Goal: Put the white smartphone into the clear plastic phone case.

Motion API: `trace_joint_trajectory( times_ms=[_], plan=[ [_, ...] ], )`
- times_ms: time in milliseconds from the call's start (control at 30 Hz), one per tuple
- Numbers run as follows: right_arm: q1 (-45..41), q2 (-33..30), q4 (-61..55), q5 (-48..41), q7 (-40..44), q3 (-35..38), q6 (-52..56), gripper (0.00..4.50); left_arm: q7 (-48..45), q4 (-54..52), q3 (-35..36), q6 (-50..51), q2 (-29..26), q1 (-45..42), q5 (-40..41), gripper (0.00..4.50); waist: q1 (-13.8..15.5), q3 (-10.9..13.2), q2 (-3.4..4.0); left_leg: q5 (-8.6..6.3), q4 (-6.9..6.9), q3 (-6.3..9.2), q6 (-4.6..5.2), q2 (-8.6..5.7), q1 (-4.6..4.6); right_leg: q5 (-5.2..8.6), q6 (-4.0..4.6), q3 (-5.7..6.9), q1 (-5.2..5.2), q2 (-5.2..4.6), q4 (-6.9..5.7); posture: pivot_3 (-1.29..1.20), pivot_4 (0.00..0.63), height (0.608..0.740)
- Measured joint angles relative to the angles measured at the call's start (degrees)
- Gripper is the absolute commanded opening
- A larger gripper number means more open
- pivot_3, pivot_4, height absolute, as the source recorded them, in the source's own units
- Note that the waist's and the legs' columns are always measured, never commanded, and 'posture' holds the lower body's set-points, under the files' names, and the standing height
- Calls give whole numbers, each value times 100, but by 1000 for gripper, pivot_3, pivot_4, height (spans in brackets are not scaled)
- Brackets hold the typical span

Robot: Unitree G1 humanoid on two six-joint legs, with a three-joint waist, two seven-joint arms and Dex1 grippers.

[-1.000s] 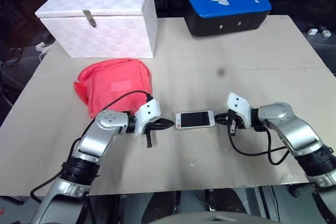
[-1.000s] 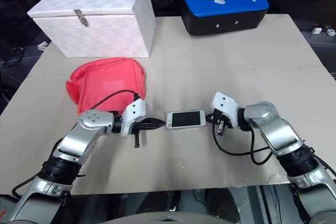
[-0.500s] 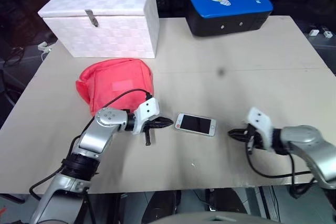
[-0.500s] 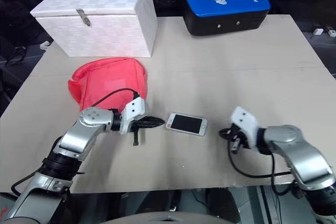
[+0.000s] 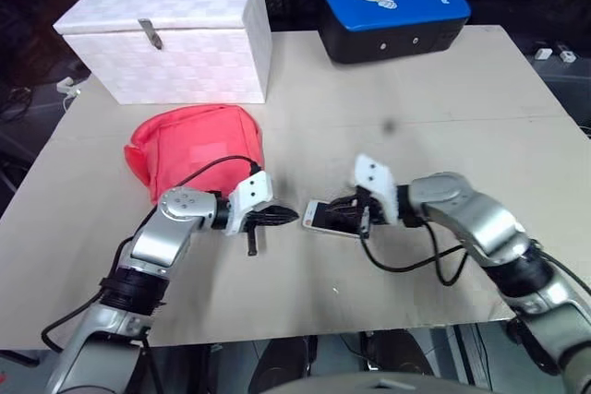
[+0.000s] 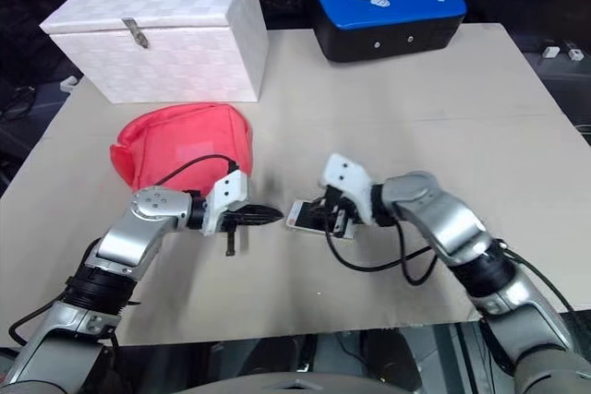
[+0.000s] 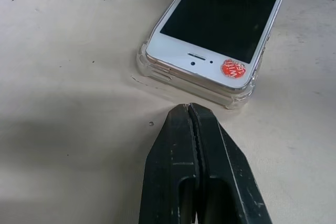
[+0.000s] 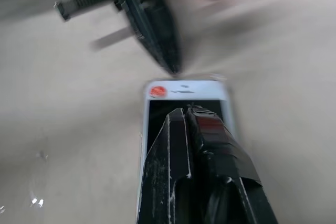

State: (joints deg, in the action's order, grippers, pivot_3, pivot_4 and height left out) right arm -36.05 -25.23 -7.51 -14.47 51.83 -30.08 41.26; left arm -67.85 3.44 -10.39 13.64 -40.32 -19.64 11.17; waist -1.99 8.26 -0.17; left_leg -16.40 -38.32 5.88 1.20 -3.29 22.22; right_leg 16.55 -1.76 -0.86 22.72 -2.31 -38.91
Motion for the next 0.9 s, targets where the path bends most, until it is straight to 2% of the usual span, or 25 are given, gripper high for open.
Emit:
trace_joint_trajectory(
  times_ms=[333,533,733,900],
  plan=[
    [-947,266,1180,1067,871,-969,-1147,34,327,-426,186,150,-65,418,29,0,-47,-5,2,-1,4,-2,-1,4,-26,0,0,-13,-6,7,-9,0,150,740],
    [-1005,396,1317,1493,1066,-1100,-1587,34,394,-442,183,225,-64,424,15,0,-39,-21,5,-1,4,-2,-1,2,-36,0,0,-15,-14,7,-10,0,150,740],
    [-502,569,1121,1203,831,-398,-1240,34,374,-405,87,233,-5,321,10,0,-18,-29,11,0,1,-1,-1,1,-27,-1,1,-14,-7,5,-17,0,150,740],
    [-323,14,-193,702,770,576,-405,34,201,-241,14,230,32,115,3,0,35,-23,11,-1,0,5,-1,-4,-3,-1,0,-7,4,1,-6,0,150,740]
  ],
)
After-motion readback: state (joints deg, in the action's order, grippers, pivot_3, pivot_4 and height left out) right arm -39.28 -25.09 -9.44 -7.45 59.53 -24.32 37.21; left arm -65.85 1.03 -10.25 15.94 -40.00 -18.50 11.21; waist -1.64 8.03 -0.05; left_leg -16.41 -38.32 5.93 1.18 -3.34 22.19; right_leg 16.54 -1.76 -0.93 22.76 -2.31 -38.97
